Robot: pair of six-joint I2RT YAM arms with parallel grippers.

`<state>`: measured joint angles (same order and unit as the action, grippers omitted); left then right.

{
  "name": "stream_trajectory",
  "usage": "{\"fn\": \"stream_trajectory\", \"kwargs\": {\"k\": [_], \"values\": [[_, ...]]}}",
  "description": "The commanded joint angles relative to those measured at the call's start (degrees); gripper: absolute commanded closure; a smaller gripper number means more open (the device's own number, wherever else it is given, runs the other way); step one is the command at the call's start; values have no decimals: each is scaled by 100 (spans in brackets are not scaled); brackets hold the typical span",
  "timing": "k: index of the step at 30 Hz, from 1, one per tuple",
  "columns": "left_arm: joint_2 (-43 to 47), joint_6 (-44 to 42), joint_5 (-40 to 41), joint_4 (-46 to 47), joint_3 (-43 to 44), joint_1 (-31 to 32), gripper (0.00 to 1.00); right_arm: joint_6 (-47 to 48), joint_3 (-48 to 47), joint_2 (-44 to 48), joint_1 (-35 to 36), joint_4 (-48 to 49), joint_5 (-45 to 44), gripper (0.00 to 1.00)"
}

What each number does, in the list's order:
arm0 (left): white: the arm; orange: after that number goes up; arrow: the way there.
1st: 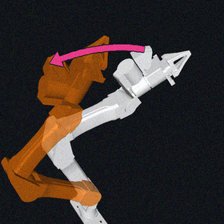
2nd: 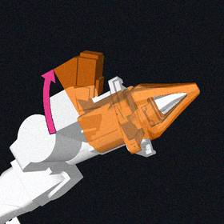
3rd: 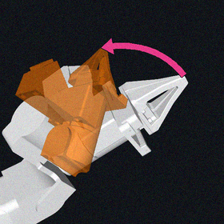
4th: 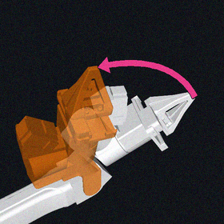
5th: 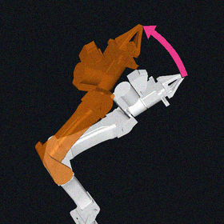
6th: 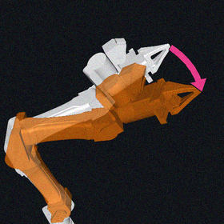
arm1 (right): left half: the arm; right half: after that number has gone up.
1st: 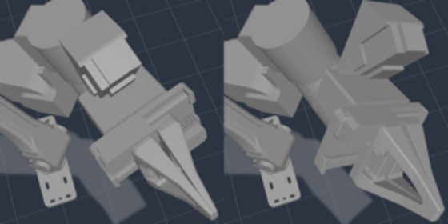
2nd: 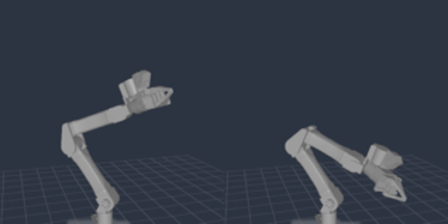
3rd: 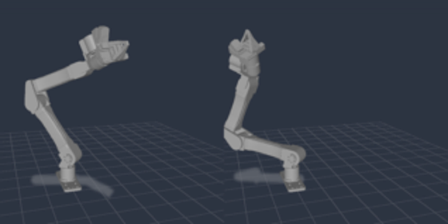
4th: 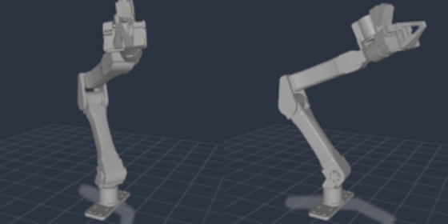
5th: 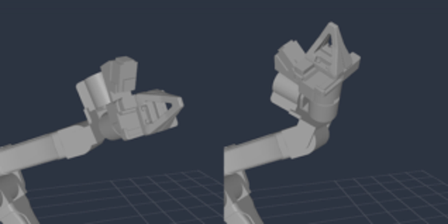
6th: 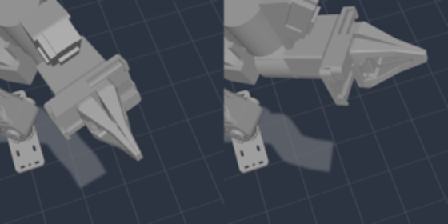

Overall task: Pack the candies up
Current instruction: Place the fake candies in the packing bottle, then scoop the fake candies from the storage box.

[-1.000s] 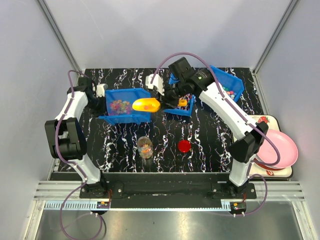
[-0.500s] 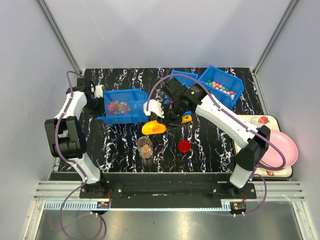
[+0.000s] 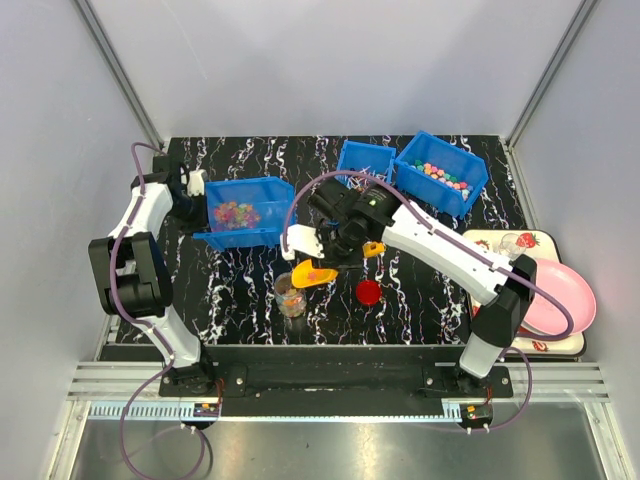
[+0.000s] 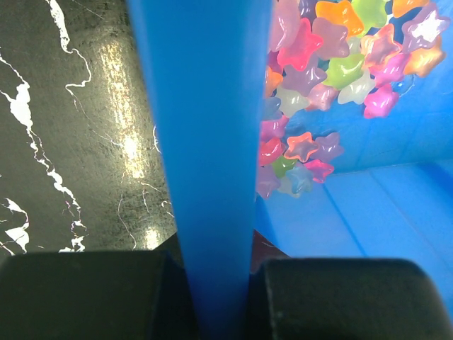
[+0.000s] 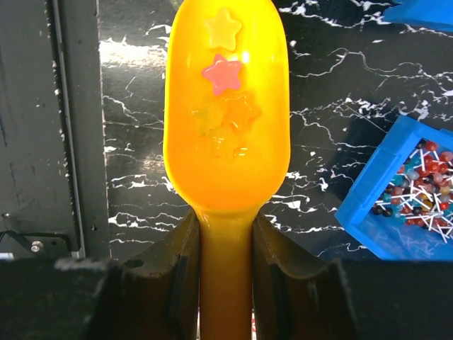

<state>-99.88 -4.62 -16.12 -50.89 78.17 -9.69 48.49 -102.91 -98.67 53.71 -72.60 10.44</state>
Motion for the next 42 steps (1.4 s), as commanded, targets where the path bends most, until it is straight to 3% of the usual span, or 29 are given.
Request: {"fn": "stream_trajectory", "kwargs": {"k": [1,32,42], "values": [[197,58,-322,335,40,-33,100,82,-238,85,192,-246,-393,100],[443,58,-647,335,23,-50,100,547,-1406,-451,632,-590,-1790,100],[451,-65,-796,185,49,-33,100,1320,-3189,-1153,149,-413,-2221,100]]}}
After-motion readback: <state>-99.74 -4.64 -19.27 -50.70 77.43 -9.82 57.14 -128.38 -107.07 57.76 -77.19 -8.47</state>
